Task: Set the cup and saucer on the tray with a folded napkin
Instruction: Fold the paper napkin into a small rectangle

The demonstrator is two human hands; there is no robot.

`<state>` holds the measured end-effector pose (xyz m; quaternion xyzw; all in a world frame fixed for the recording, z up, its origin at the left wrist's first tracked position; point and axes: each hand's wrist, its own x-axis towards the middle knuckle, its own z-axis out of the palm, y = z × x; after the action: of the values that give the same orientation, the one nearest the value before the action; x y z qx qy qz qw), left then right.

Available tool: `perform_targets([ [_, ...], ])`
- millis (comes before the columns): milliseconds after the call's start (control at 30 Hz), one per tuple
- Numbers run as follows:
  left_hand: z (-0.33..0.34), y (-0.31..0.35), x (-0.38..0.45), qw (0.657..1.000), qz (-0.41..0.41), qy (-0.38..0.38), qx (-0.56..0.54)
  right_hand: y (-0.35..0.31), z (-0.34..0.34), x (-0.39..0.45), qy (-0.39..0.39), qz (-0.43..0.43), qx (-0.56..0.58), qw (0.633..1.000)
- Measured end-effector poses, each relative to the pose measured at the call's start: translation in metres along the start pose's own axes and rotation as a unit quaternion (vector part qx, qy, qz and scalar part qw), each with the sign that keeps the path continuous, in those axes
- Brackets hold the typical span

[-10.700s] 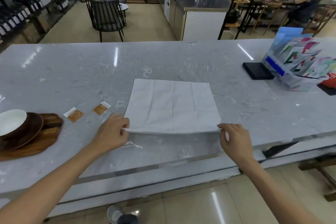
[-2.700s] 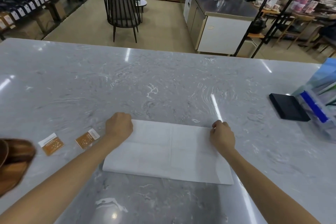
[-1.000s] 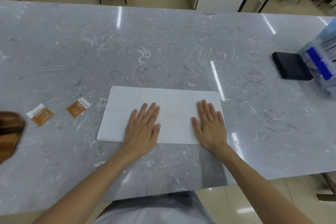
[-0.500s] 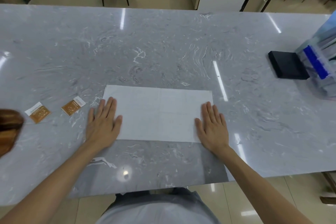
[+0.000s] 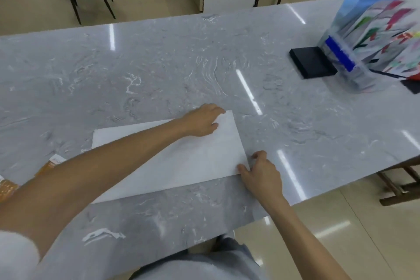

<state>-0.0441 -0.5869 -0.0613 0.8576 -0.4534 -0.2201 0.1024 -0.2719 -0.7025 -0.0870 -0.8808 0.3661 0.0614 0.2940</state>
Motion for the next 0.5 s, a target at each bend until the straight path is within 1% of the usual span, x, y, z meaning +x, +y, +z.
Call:
perform_targets([
  [67,-0.01,0.006,0.033,0.999,-0.006,-0.051,0.014,-0.001,-0.001,0.0,-0.005,0.034,0.032,0.999],
  [133,-0.017,0.01,0.058,0.996,-0.016,-0.081,0.035,-0.001,-0.001,-0.001,-0.011,0.071,0.066,0.995],
  [233,-0.022,0.013,0.078,0.995,-0.022,-0.091,0.024,-0.002,0.002,-0.007,-0.013,0.1,0.105,0.989],
  [400,-0.024,0.013,0.084,0.991,-0.019,-0.131,0.001,-0.006,0.005,-0.018,0.018,0.106,0.137,0.985],
  [500,-0.025,0.013,0.085,0.99,0.02,-0.135,-0.022,-0.007,0.005,-0.021,0.037,0.108,0.16,0.981],
])
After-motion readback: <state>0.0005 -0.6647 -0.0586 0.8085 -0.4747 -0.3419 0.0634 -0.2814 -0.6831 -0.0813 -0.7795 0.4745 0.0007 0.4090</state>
